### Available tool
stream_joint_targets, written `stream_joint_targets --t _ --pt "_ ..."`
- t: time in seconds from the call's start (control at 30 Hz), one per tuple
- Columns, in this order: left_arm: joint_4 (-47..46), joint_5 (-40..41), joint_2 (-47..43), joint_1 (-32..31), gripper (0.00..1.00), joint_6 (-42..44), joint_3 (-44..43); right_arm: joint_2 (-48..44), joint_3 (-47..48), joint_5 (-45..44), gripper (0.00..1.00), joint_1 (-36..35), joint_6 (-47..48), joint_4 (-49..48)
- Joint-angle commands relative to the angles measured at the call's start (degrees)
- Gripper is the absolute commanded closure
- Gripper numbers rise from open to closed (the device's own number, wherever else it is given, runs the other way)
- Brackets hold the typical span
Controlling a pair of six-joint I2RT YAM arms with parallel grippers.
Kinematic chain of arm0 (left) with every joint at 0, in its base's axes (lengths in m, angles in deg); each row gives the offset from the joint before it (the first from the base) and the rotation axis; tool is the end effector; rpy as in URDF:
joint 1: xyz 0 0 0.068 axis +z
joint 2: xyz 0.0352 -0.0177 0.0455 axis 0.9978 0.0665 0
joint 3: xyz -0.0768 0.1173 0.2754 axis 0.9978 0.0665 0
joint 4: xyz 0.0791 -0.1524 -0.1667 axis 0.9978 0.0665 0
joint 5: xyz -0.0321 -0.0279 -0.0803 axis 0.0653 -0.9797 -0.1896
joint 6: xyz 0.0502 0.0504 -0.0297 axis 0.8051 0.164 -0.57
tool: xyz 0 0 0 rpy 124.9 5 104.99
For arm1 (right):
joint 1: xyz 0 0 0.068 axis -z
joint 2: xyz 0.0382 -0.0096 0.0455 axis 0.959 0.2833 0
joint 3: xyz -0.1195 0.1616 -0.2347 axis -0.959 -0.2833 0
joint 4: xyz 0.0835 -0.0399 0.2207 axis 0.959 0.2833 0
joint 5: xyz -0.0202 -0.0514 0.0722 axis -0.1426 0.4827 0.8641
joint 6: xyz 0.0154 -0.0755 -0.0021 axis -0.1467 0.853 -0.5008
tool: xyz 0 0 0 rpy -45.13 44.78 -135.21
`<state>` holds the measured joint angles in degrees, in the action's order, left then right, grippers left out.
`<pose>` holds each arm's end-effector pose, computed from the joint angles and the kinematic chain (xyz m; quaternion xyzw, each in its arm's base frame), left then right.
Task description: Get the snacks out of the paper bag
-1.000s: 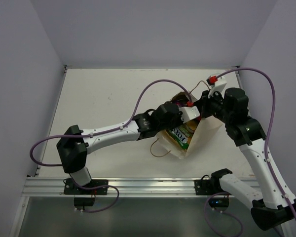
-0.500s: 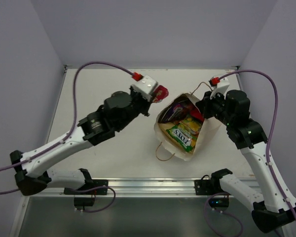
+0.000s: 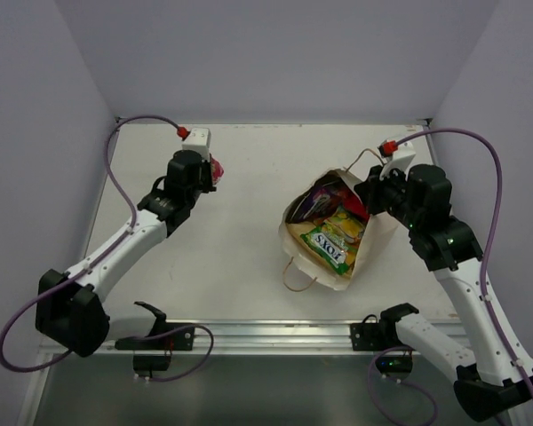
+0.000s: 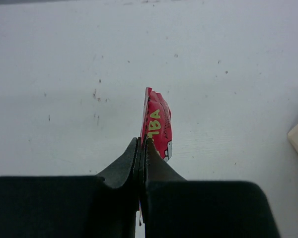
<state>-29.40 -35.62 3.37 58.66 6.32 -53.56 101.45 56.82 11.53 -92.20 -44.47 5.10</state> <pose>0.2490 -0.1058 0.3602 0.0104 0.8198 -0.0661 0.5688 0.1475 0.0567 0.4122 -0.1216 0.8071 0.1609 0.5549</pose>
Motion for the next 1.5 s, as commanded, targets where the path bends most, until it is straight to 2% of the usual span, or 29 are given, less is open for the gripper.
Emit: stream_joint_targets --t 0.0,0.07,0.2,0.27,0.3,0.33,0.37,0.47,0.57,0.67,0.7,0.77,0.8,0.9,0.97,1.17,1.27,1.47 --pt "-10.5 -8.0 3.7 3.1 1.0 -3.2 1.3 -2.1 0.0 0.4 0.99 -0.1 -0.9 -3.5" --pt "-16.6 -13.8 6.3 6.4 1.0 -6.7 4.2 -1.8 -0.4 0.7 0.99 -0.1 -1.1 -3.5" --pt "-22.3 -15.5 10.0 11.7 0.99 -12.5 10.1 -1.5 -1.1 1.1 0.99 -0.1 -1.3 -3.9" --pt "-24.0 -17.0 11.4 14.9 0.86 -15.8 13.5 -1.3 -1.3 1.5 0.99 -0.1 -1.4 -4.1" --pt "-23.9 -18.4 11.7 16.1 0.67 -16.6 14.2 -1.0 -1.2 1.6 0.99 -0.1 -1.4 -3.9" --pt "-23.6 -20.5 11.2 17.3 0.58 -17.3 15.3 -0.8 -0.9 1.8 0.99 -0.1 -1.5 -3.5" --pt "-23.2 -20.7 10.4 17.5 0.37 -17.3 15.7 -0.6 -0.6 1.7 0.99 -0.1 -1.4 -3.3" --pt "-21.5 -24.4 5.9 17.4 0.14 -16.3 15.7 -0.4 -0.1 1.4 0.98 -0.1 -1.2 -3.0" --pt "-19.5 -30.5 0.5 16.4 0.07 -15.2 14.2 0.2 1.4 1.6 0.96 -0.1 -0.9 -1.6" --pt "-17.4 -31.5 -5.2 9.4 0.07 -8.9 10.2 0.2 2.8 1.3 0.95 -0.1 -0.4 -0.5" --pt "-16.8 -31.3 -5.9 3.6 0.07 -6.5 8.9 0.2 3.1 0.9 0.95 -0.1 -0.2 -0.3" --pt "-16.9 -32.0 -6.6 -1.8 0.08 -1.0 6.7 0.0 3.3 0.2 0.94 -0.1 -0.1 0.3" --pt "-17.6 -32.9 -6.3 -6.0 0.08 0.3 4.6 0.1 3.8 0.1 0.94 -0.1 -0.1 0.7" --pt "-19.9 -36.9 -3.5 -13.2 0.08 5.4 1.5 0.5 4.3 0.6 0.94 -0.2 0.0 1.4" --pt "-22.5 -38.5 -0.6 -17.8 0.08 12.2 -0.5 0.6 4.6 0.9 0.95 -0.1 0.0 1.7" --pt "-24.0 -43.7 7.9 -24.2 0.09 21.7 -6.6 1.1 6.2 1.9 0.96 -0.1 -0.1 3.4" --pt "-16.8 -45.0 11.7 -27.0 0.09 24.1 -10.2 1.0 7.1 2.1 0.96 -0.1 0.0 4.5" --pt "-13.5 -45.3 11.4 -30.8 0.08 30.1 -6.4 0.5 7.5 3.7 0.96 -0.1 -0.2 4.5"
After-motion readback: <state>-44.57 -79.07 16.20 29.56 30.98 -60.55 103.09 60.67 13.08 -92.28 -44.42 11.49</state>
